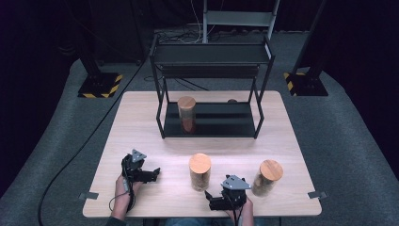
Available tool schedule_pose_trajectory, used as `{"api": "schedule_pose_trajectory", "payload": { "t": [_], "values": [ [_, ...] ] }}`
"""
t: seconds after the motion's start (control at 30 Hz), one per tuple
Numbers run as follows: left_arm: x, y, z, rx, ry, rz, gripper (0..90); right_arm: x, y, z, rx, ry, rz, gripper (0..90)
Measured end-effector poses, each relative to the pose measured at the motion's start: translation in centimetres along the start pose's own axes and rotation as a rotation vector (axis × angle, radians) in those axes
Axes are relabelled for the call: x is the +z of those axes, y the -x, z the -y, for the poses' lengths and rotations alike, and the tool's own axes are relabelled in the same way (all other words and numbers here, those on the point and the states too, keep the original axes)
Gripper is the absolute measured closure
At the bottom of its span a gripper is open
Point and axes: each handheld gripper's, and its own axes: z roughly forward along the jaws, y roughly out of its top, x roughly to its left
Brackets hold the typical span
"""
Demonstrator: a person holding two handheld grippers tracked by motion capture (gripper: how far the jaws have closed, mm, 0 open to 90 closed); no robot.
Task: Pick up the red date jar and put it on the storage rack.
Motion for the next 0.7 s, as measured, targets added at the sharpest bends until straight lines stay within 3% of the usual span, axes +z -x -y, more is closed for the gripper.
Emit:
{"api": "schedule_pose_trajectory", "payload": {
  "t": [0.43, 0.7],
  "values": [
    [0.0, 0.0, 0.0, 0.0, 0.0, 0.0, 0.0, 2.1, -2.0, -2.7, -0.084, 0.059, -0.064, 0.0],
    [0.0, 0.0, 0.0, 0.0, 0.001, -0.001, 0.0, 3.0, -2.6, -3.3, -0.104, 0.121, -0.061, 0.0]
  ]
}}
